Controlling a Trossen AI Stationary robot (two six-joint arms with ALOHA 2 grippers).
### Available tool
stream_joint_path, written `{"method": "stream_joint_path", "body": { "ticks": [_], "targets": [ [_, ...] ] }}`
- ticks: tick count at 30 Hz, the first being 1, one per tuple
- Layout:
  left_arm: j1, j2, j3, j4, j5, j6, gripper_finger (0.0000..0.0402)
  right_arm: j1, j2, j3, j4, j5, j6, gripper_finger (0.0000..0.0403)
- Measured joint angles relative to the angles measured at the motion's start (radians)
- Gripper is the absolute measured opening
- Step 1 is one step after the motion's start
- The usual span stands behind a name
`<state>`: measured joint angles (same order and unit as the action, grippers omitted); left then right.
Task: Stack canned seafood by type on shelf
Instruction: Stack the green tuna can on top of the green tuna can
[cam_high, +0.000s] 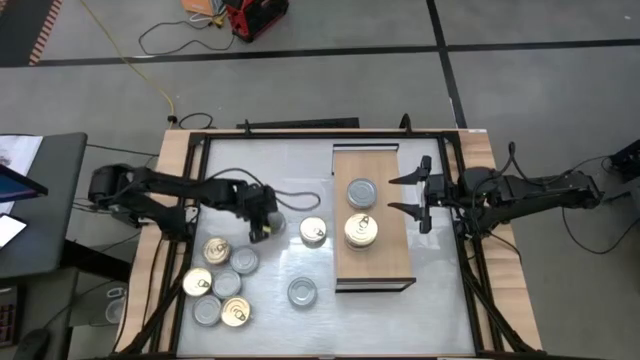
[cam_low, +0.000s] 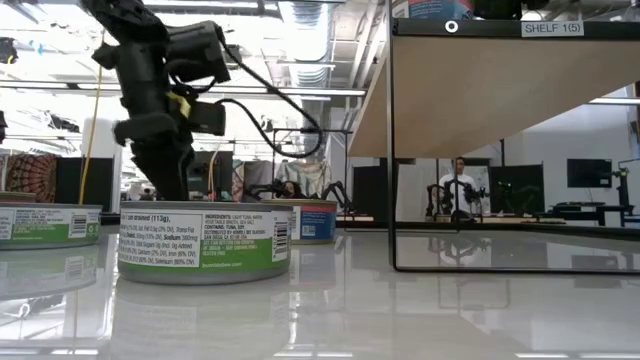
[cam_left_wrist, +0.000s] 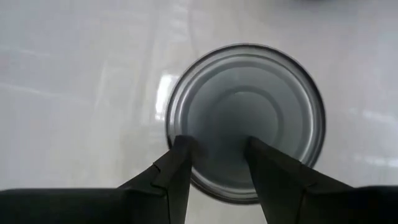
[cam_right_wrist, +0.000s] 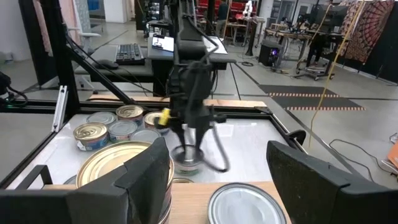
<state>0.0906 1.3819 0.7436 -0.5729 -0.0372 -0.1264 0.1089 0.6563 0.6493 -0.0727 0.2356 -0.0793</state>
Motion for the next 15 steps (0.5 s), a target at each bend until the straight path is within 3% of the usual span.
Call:
{"method": "stream_joint_path", "body": {
  "ticks": [6, 15],
  "targets": [
    [-0.052, 0.003, 0.125, -0.078, -0.024, -0.005, 0.0152, 0.0, 0.0, 0.0, 0.005, 0.0, -0.001, 0.0295],
    [0.049, 0.002, 0.156, -0.109, -0.016, 0.075, 0.0145, 0.0, 0.0, 0.0, 0.005, 0.0, -0.005, 0.0295]
  ]
}}
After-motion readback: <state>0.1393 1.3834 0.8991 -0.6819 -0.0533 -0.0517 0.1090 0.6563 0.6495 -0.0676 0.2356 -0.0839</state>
